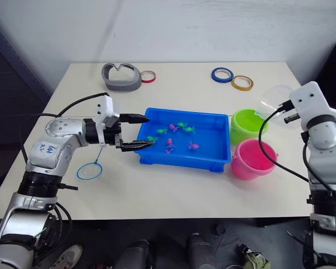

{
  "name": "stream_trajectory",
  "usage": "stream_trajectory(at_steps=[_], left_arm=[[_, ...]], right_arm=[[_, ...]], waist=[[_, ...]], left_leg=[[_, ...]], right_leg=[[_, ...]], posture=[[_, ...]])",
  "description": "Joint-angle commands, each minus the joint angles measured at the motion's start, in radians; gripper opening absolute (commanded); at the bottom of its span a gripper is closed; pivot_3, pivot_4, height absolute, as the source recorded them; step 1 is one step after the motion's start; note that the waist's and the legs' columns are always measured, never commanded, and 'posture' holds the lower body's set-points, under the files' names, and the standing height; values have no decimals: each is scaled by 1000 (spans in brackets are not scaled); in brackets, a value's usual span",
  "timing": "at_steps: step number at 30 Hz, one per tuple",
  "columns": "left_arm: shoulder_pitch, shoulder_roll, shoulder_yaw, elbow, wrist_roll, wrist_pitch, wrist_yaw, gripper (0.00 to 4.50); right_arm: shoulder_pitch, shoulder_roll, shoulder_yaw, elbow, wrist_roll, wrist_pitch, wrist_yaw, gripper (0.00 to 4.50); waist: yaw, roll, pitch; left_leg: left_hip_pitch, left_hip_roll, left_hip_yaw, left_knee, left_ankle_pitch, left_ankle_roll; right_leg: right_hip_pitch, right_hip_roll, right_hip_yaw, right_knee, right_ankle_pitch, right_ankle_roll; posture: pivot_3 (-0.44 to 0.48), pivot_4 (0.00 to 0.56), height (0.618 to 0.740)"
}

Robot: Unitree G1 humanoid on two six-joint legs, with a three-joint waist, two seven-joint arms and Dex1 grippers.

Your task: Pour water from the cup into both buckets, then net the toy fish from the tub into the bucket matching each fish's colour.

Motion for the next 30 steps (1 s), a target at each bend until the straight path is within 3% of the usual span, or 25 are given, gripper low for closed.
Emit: stream_trajectory(at_steps=[1, 15, 30], left_arm=[[-27, 14, 32, -12, -4, -17, -8, 4500], [-31, 2, 17, -32, 3, -15, -15, 4500], [-18, -8, 11, -51, 2, -7, -11, 4500]], right_arm=[[-54, -17, 32, 45, -52, -71, -59, 36], [-110, -92, 162, 132, -228, -224, -151, 36], [-134, -87, 277, 121, -412, -257, -221, 36]], waist=[[-1, 0, 0], [-20, 0, 0], [-20, 0, 0]], left_leg=[[-1, 0, 0, 0, 0, 0], [-2, 0, 0, 0, 0, 0], [-2, 0, 0, 0, 0, 0]], right_leg=[[-1, 0, 0, 0, 0, 0], [-2, 0, 0, 0, 1, 2], [-2, 0, 0, 1, 1, 2]], posture=[[0, 150, 740], [0, 150, 740], [0, 150, 740]])
